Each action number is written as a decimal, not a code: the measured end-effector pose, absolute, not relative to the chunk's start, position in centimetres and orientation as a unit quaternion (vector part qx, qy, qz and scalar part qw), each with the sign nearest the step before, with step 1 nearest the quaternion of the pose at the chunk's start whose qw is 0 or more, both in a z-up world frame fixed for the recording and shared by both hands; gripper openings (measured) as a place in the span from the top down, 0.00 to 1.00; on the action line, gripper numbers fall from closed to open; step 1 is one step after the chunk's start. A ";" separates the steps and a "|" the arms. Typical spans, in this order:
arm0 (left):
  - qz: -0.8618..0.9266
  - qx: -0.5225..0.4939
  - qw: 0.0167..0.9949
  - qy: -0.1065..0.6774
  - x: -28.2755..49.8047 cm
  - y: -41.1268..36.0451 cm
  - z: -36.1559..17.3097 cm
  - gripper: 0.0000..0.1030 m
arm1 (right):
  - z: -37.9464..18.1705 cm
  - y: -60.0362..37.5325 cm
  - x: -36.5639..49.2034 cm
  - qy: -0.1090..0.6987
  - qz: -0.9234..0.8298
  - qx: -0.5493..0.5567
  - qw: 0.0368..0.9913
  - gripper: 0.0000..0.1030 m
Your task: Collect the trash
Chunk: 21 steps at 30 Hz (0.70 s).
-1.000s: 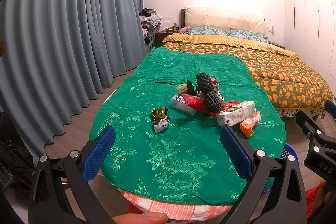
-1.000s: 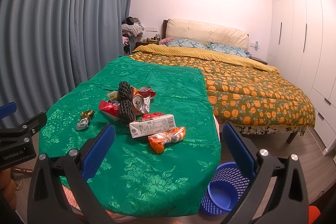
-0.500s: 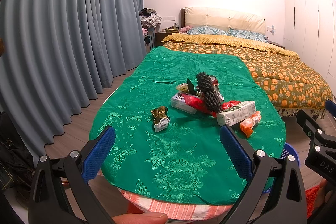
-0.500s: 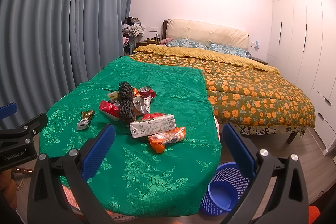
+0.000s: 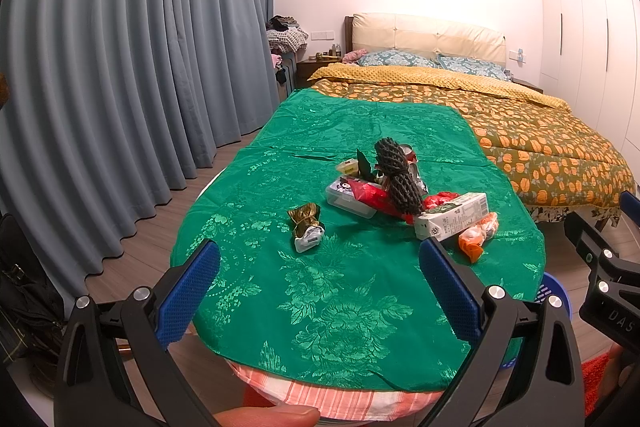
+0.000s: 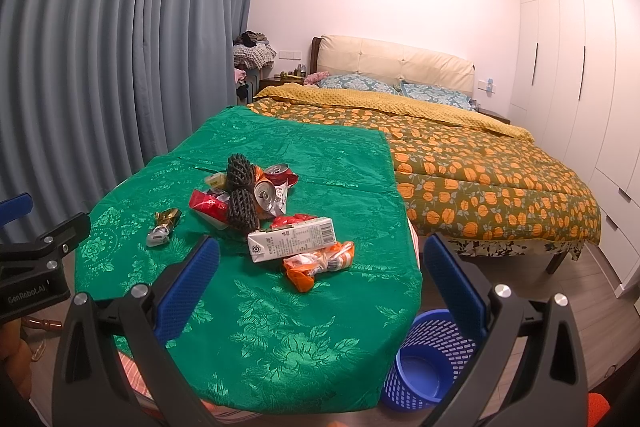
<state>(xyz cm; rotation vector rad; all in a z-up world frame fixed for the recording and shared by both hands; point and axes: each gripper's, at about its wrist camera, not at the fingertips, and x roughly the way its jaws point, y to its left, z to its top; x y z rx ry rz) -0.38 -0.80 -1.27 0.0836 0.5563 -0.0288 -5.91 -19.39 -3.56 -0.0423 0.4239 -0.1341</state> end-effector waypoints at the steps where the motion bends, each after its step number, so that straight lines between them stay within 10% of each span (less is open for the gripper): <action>1: -0.014 0.041 0.961 0.274 -0.4 -0.8 -1.3 0.04 | -3.6 -19.5 -6.0 0.210 -0.067 -0.021 0.975 0.04; 21: -0.013 0.041 0.960 0.276 -0.4 -0.5 -1.5 0.04 | -3.7 -19.5 -6.0 0.212 -0.067 -0.022 0.975 0.04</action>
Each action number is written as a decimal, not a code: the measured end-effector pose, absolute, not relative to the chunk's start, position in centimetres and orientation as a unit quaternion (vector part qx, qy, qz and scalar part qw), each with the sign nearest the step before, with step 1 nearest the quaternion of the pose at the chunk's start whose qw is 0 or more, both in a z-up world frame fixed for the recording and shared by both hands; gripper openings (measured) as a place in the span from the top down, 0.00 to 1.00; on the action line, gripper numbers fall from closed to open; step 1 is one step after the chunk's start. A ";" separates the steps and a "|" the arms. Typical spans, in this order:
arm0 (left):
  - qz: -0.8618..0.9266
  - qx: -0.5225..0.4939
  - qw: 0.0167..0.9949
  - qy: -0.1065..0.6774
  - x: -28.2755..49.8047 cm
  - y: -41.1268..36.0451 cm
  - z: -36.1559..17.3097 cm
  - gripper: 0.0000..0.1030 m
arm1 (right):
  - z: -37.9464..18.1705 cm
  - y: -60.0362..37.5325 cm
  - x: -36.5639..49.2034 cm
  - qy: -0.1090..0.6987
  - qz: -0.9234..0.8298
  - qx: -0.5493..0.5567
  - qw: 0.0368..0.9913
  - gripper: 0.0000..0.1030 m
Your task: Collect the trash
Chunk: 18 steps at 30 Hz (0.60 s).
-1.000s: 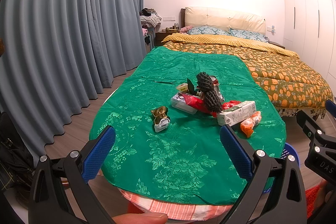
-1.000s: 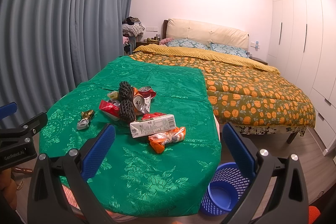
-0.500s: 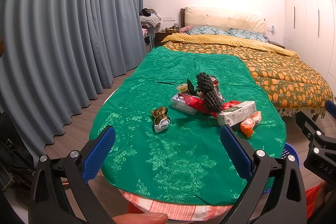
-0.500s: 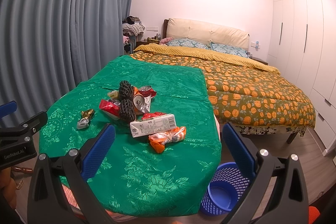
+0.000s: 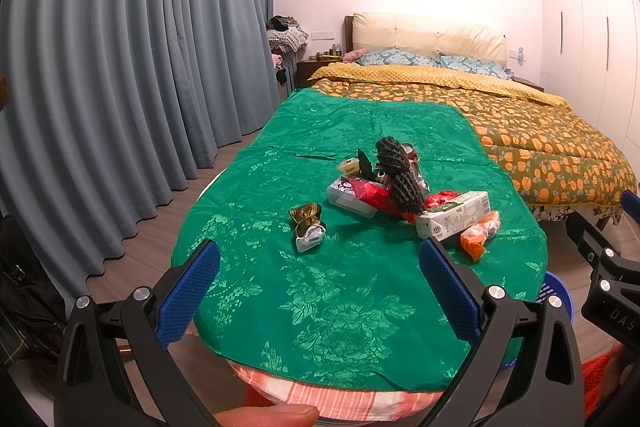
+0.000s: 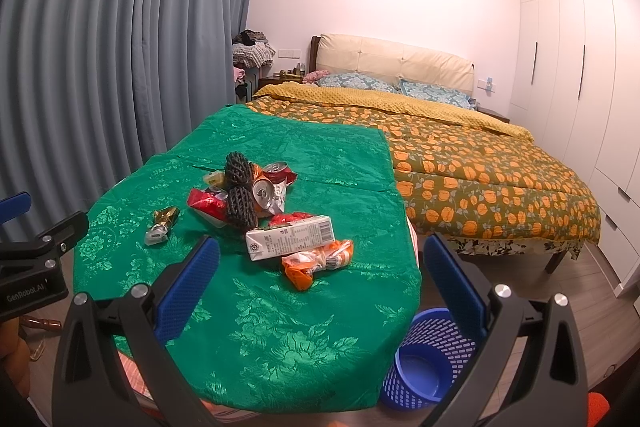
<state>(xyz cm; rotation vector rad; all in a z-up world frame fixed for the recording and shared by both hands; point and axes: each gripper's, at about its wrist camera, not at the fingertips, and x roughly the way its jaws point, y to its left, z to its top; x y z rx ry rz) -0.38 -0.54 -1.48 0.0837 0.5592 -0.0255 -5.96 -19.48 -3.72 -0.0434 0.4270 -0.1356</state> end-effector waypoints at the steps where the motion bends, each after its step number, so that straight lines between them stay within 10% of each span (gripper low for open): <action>1: -0.013 0.041 0.960 0.277 -0.4 -0.4 -1.6 0.04 | -3.8 -19.5 -6.0 0.212 -0.067 -0.022 0.975 0.04; 18: -0.019 0.036 0.961 0.272 -0.2 0.4 -2.5 0.04 | -4.4 -20.4 -5.4 0.212 -0.087 -0.015 0.973 0.04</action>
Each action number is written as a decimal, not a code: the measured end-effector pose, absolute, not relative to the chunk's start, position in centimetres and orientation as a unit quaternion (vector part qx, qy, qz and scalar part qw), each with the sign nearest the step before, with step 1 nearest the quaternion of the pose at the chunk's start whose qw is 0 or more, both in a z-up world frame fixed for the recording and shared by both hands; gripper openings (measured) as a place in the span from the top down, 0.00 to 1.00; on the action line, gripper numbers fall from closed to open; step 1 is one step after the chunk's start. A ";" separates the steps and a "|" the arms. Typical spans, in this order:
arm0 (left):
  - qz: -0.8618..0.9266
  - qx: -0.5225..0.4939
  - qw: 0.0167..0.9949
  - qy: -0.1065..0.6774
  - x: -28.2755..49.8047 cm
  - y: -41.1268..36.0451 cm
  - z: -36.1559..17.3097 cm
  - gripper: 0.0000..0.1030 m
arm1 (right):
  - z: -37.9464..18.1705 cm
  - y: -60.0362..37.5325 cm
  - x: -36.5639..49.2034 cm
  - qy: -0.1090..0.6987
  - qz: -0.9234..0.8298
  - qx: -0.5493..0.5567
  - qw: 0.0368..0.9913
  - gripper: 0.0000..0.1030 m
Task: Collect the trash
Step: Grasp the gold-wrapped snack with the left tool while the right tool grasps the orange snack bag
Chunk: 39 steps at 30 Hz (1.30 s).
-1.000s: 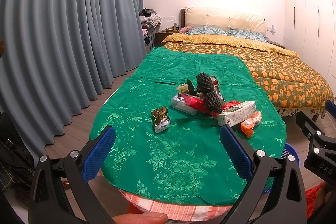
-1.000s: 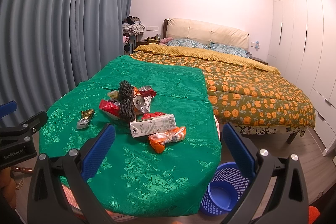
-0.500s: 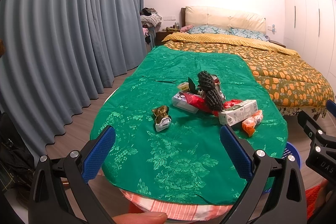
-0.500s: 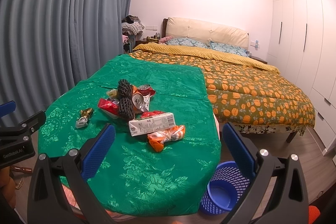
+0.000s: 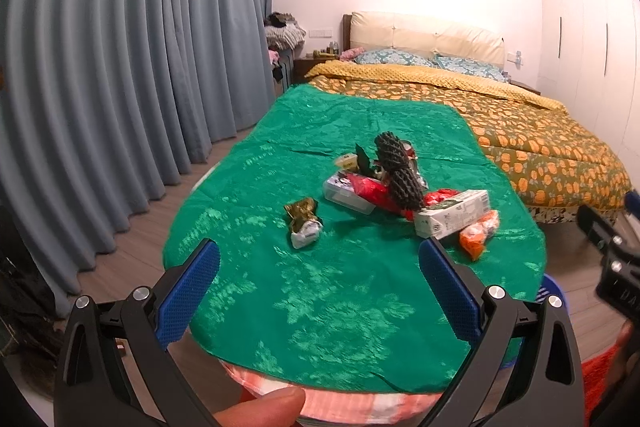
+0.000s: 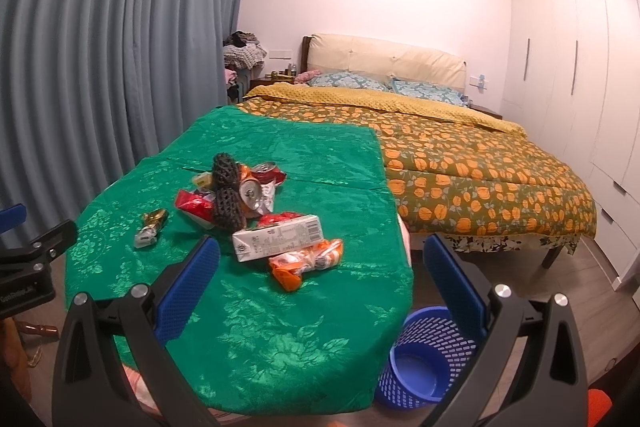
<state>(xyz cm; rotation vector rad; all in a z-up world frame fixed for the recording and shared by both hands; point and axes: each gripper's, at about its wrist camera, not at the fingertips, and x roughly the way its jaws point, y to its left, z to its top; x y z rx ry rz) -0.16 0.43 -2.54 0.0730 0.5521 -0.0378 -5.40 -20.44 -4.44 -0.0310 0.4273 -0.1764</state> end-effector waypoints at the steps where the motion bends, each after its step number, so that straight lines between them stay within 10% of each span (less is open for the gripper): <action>1: -0.017 0.038 0.962 0.270 -0.2 0.5 -2.7 0.04 | -4.5 -20.7 -5.4 0.211 -0.091 -0.015 0.973 0.04; 36: -0.047 0.025 0.903 0.427 14.8 2.4 -15.2 0.04 | -17.6 -22.0 12.4 0.393 -0.029 -0.009 0.919 0.05; 39: -0.052 0.038 0.888 0.456 16.0 1.6 -16.3 0.04 | -18.1 -23.3 13.1 0.404 -0.032 -0.002 0.914 0.37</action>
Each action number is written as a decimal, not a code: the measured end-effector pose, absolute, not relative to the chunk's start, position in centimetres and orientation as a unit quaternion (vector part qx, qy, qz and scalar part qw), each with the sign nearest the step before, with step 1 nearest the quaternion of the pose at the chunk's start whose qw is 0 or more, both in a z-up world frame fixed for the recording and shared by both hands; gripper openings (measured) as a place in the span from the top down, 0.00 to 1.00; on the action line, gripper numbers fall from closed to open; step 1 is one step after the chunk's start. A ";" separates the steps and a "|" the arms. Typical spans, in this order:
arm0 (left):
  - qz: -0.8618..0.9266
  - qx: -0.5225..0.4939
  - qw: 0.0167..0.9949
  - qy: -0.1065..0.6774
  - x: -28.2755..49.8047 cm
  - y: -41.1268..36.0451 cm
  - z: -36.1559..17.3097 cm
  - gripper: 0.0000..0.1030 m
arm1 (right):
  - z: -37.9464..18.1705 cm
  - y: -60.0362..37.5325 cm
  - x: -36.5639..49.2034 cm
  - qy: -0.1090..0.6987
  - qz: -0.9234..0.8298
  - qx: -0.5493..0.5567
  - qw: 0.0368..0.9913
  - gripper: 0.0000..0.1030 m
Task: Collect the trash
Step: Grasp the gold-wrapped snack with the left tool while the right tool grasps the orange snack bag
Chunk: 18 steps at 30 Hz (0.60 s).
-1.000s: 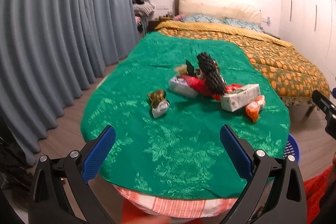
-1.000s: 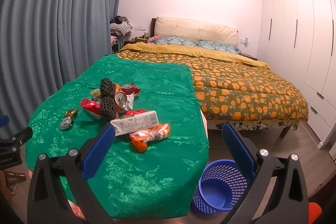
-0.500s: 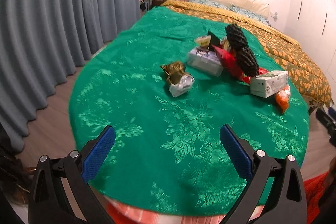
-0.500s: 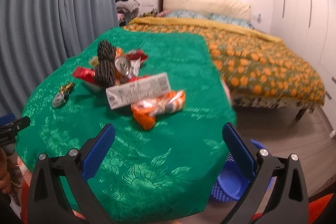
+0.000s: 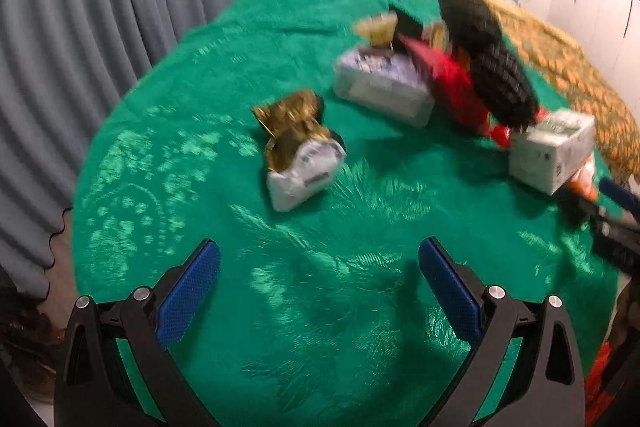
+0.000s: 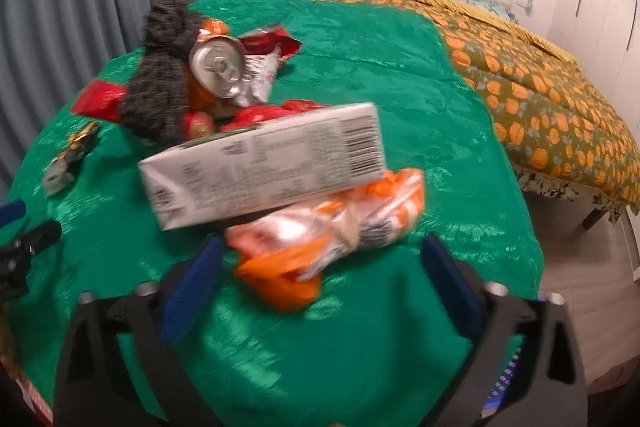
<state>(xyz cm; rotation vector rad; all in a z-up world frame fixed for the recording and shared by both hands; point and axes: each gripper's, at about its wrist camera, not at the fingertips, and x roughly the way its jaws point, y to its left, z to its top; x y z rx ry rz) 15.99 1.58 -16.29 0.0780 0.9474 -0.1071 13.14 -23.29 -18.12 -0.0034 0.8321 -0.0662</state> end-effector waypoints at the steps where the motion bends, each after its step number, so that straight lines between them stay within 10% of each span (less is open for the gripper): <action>1: -0.055 0.039 0.886 0.459 16.1 1.4 -16.6 0.04 | -18.2 -23.8 12.8 0.408 -0.032 -0.002 0.912 0.40; 18: -0.094 -0.046 0.889 0.446 18.9 6.6 -14.7 0.04 | -16.0 -29.1 9.1 0.417 -0.001 0.025 0.909 0.26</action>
